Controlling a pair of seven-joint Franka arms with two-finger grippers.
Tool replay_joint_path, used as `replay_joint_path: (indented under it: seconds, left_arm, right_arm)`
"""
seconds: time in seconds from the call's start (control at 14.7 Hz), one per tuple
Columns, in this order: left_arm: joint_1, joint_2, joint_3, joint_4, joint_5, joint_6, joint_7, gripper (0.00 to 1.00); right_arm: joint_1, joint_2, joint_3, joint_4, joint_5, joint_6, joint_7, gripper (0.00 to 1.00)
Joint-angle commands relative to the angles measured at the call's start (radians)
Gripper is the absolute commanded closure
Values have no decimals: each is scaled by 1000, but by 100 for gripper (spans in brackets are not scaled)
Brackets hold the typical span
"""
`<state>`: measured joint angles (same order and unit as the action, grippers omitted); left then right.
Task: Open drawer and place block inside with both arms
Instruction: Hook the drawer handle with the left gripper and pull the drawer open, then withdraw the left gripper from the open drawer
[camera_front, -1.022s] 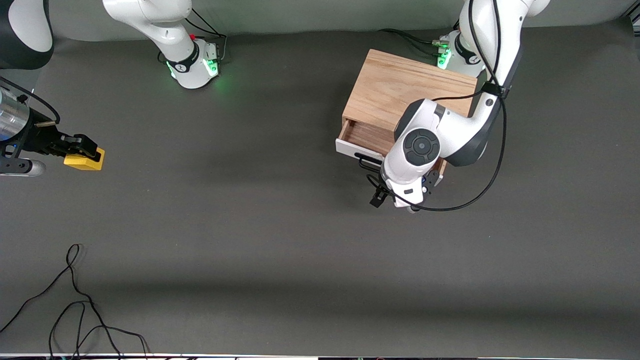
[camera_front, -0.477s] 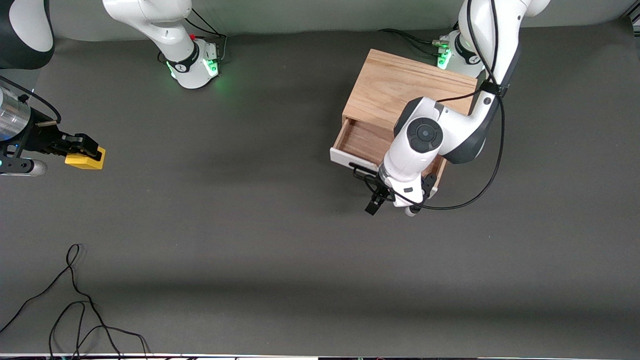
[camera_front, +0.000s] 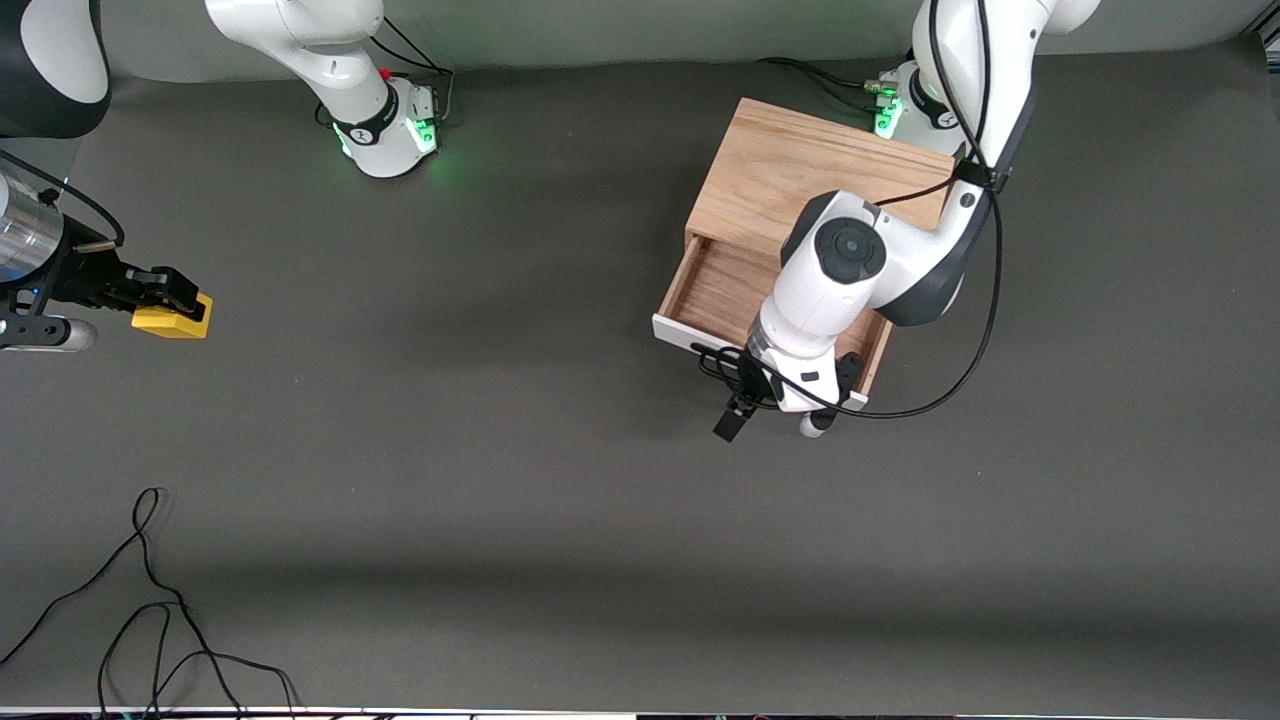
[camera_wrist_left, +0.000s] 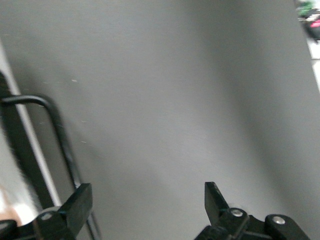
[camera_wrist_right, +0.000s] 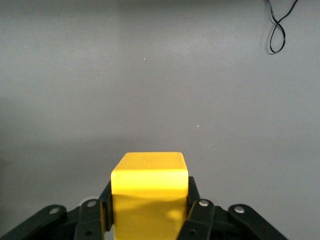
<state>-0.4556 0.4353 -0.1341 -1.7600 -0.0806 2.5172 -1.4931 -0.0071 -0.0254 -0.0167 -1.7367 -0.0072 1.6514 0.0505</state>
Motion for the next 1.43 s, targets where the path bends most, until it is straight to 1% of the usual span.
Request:
replay_joint_path:
  seconds: [0.0,0.07,0.2,0.27,0.48,0.54,0.61,0.75,0.82,1.09,1.23,1.36]
  left_arm:
    - [-9,-1,4,43,1,-107,-7,1]
    - [-8,-12,5,43,5,-174,-7,1]
    - [-3,-52,10,68,13,-361,-3,1]
    - [-1,-78,11,97,30,-480,11,1]
    - [9,-118,22,252,35,-829,53,1]
    - [15,-134,22,290,35,-916,94,1]
    - [20,-163,24,303,35,-976,150,1]
    - [58,-220,25,292,36,-1053,275,1]
    - [98,-243,25,292,36,-1084,342,0]
    - [242,-351,24,290,36,-1190,776,1]
    - [310,-384,25,289,45,-1172,1021,1]
    - [339,-397,25,286,68,-1100,1155,1]
  right_arm:
    - [-8,-1,11,14,-8,-15,-1,74]
    - [-8,-1,11,14,-8,-13,-1,74]
    - [-7,-1,11,13,-8,-13,0,74]
    - [-7,2,11,13,-8,-13,0,74]
    - [6,2,11,11,-8,-13,0,74]
    - [6,2,11,11,-8,-13,2,74]
    - [9,1,11,11,-8,-13,3,74]
    - [28,-5,11,11,-7,-15,32,74]
    - [50,-7,11,11,-7,-21,60,74]
    - [101,-11,11,11,-1,-27,146,74]
    - [156,-10,11,11,21,-27,213,74]
    - [223,-8,11,14,47,-25,306,74]
